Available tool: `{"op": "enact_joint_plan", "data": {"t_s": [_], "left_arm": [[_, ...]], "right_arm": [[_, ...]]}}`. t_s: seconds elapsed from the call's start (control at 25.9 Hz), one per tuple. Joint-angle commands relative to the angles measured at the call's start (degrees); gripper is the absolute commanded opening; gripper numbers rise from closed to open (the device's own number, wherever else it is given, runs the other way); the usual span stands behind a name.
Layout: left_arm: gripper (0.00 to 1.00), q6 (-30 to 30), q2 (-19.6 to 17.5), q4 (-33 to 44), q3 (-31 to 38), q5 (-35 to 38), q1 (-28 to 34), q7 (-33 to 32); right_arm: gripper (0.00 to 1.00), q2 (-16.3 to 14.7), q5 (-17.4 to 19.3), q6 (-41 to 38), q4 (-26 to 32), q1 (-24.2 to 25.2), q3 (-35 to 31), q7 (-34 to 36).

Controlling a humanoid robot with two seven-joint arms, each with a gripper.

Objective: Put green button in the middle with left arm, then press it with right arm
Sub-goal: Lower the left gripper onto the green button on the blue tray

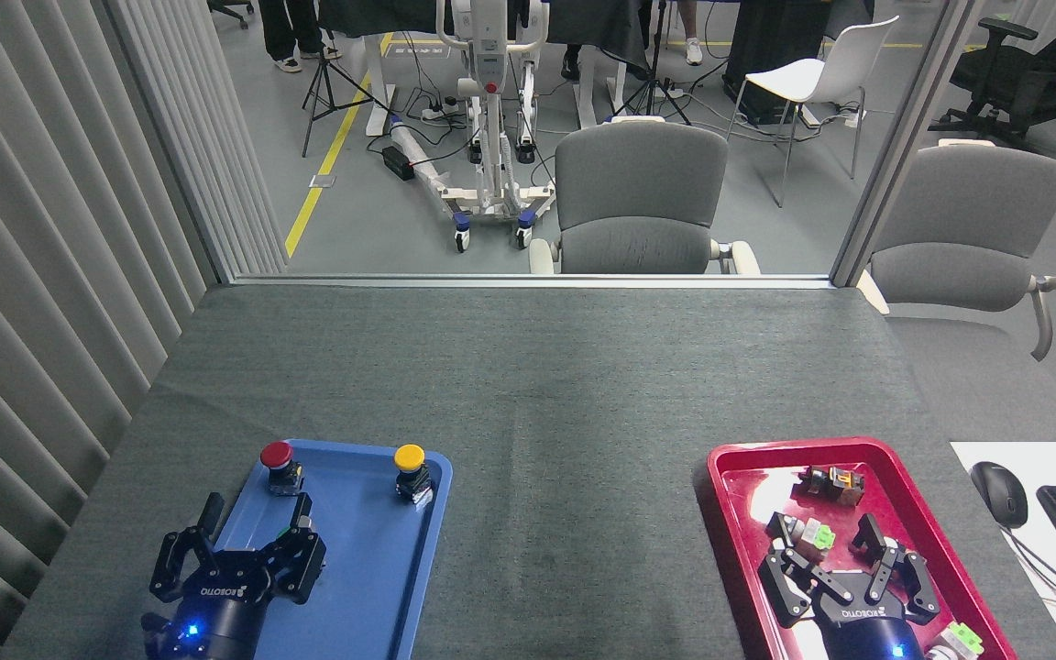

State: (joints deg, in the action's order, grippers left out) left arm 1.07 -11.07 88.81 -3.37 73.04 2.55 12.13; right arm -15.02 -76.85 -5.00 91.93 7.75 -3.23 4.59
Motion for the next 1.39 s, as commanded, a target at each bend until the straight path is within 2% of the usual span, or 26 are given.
{"op": "enact_joint_plan", "data": {"t_s": [0.0, 0.58, 1.04, 1.35], "left_arm": [[1.0, -0.02, -0.18, -0.04, 0.11, -0.09, 0.0, 0.18], [1.0, -5.73, -0.18, 1.02, -0.06, 0.0, -0.09, -0.7], [1.0, -6.17, 0.96, 1.19, 1.08, -0.09, 0.53, -0.79], [1.0, -7.93, -0.71, -1.0, 0.11, -0.18, 0.62, -0.79]], "right_arm": [[1.0, 0.34, -0.23, -0.01, 0.01, 0.16, 0.07, 0.07], [1.0, 1.48, -0.93, -0.01, 0.01, 0.33, -0.02, -0.02], [1.0, 0.78, -0.93, -0.36, -0.08, 0.07, -0.02, -0.37], [1.0, 0.78, -0.93, -0.36, -0.08, 0.07, 0.07, -0.28]]}}
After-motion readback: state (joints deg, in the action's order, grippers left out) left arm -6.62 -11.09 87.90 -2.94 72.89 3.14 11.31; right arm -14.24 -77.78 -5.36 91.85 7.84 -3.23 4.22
